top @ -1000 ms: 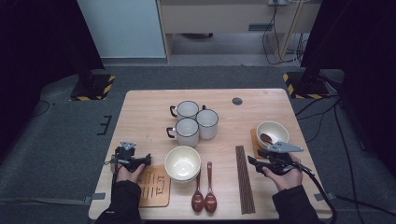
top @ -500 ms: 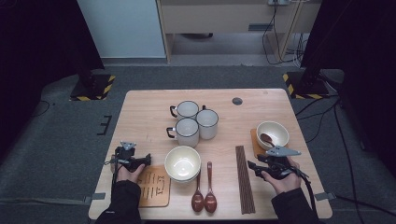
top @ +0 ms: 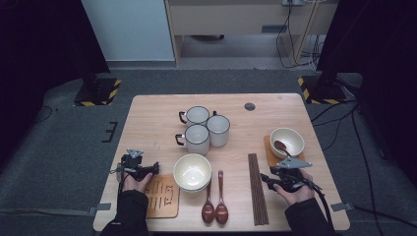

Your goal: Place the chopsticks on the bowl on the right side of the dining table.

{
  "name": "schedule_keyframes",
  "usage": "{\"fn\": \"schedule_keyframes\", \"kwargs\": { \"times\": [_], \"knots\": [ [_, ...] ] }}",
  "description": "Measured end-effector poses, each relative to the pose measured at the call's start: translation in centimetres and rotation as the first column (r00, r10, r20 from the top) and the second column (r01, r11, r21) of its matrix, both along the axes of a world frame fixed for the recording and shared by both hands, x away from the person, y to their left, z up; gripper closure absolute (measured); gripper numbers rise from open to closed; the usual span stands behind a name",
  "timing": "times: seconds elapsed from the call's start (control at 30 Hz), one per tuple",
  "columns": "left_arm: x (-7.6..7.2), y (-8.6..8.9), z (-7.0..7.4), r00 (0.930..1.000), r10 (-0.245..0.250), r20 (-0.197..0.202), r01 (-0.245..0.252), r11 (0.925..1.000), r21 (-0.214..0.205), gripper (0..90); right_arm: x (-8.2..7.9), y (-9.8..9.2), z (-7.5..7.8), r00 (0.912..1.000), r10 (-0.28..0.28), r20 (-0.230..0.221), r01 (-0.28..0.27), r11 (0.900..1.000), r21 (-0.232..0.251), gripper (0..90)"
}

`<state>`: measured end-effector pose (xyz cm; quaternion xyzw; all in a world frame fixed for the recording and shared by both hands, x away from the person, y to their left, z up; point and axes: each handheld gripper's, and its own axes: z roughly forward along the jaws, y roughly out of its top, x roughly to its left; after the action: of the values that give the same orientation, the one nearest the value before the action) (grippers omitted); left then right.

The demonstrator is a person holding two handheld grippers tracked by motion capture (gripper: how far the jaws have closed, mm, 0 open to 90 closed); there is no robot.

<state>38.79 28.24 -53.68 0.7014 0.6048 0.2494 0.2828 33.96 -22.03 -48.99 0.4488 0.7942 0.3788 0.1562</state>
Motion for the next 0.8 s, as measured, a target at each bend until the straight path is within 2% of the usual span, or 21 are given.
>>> {"fn": "schedule_keyframes", "kwargs": {
  "times": [0.5,0.6,0.8],
  "knots": [
    [0.0,0.0,0.0,1.0000,0.000,0.000,0.000,1.0000,0.000,0.0,0.4,0.4,-1.7,0.9979,0.019,-0.061,-0.022,0.9988,-0.045,59.1],
    [0.0,0.0,0.0,1.0000,0.000,0.000,0.000,1.0000,0.000,0.0,0.5,0.5,-1.9,0.9981,0.017,-0.060,-0.019,0.9987,-0.048,62.2],
    [0.0,0.0,0.0,1.0000,0.000,0.000,0.000,1.0000,0.000,0.0,0.6,0.7,-2.3,0.9958,0.024,-0.088,-0.028,0.9986,-0.045,66.7]
  ]
}}
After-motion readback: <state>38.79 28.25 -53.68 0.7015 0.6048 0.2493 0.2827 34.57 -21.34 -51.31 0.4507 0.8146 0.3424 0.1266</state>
